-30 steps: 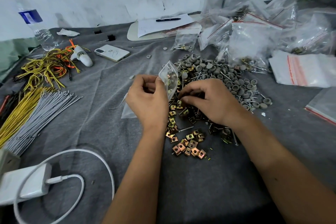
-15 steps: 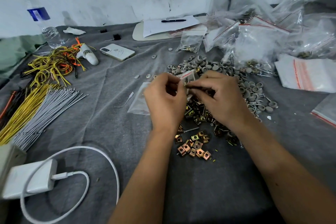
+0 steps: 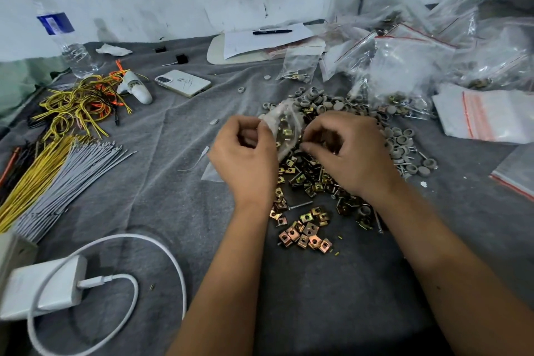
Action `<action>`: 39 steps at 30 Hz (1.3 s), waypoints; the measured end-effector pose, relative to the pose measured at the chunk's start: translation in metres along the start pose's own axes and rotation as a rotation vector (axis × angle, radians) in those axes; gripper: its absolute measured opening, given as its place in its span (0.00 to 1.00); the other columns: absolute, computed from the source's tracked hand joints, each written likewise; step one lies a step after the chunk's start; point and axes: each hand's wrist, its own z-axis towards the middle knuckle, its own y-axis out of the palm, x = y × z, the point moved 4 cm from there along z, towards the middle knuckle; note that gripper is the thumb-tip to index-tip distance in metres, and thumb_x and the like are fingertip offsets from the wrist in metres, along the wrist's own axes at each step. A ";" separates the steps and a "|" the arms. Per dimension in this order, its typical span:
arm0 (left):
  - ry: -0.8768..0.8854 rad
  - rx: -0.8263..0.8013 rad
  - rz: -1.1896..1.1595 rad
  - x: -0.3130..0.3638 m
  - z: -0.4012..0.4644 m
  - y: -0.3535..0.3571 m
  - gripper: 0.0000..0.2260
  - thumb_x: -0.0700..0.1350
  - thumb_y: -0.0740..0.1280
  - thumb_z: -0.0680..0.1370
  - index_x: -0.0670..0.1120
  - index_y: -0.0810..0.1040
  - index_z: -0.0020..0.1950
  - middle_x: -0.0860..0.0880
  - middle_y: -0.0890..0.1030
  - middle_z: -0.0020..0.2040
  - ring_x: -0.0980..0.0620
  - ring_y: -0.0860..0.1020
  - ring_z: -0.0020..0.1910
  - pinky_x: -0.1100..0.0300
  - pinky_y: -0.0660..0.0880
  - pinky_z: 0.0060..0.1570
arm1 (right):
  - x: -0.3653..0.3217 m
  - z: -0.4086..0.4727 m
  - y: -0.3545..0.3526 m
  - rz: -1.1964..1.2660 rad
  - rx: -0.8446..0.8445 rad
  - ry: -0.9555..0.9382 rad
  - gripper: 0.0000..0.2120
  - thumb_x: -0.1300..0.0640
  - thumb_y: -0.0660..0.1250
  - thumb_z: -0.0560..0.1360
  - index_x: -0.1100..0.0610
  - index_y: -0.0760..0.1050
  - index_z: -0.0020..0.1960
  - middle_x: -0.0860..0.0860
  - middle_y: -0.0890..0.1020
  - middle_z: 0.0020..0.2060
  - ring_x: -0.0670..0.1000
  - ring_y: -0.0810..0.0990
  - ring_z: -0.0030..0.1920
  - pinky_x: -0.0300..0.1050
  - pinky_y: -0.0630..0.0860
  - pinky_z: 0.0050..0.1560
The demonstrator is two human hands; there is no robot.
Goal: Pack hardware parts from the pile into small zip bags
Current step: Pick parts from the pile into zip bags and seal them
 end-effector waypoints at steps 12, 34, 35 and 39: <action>-0.060 0.119 -0.046 0.001 0.004 -0.010 0.11 0.36 0.72 0.75 0.51 0.79 0.38 0.54 0.78 0.32 0.61 0.73 0.31 0.67 0.72 0.34 | 0.012 -0.006 0.017 -0.121 -0.568 -0.036 0.08 0.49 0.77 0.73 0.44 0.85 0.51 0.44 0.75 0.48 0.45 0.67 0.53 0.41 0.62 0.51; 0.190 -0.340 0.112 0.004 -0.006 0.015 0.04 0.39 0.74 0.75 0.45 0.82 0.41 0.54 0.82 0.34 0.55 0.80 0.33 0.64 0.75 0.34 | 0.006 0.000 -0.001 0.174 0.016 0.095 0.09 0.61 0.80 0.71 0.52 0.85 0.48 0.44 0.86 0.40 0.41 0.85 0.42 0.39 0.82 0.46; 0.186 -0.335 0.104 0.003 -0.006 0.014 0.04 0.39 0.74 0.75 0.45 0.82 0.41 0.54 0.81 0.34 0.55 0.80 0.33 0.64 0.75 0.34 | 0.006 -0.001 -0.001 0.151 0.007 0.102 0.09 0.61 0.80 0.70 0.53 0.85 0.48 0.45 0.86 0.39 0.41 0.85 0.41 0.40 0.82 0.45; 0.146 -0.289 0.085 0.002 -0.005 0.012 0.05 0.38 0.73 0.75 0.46 0.82 0.40 0.54 0.81 0.33 0.58 0.79 0.33 0.64 0.75 0.34 | 0.005 0.000 0.000 0.123 0.001 0.104 0.12 0.60 0.81 0.69 0.55 0.86 0.53 0.46 0.87 0.42 0.40 0.85 0.43 0.38 0.82 0.48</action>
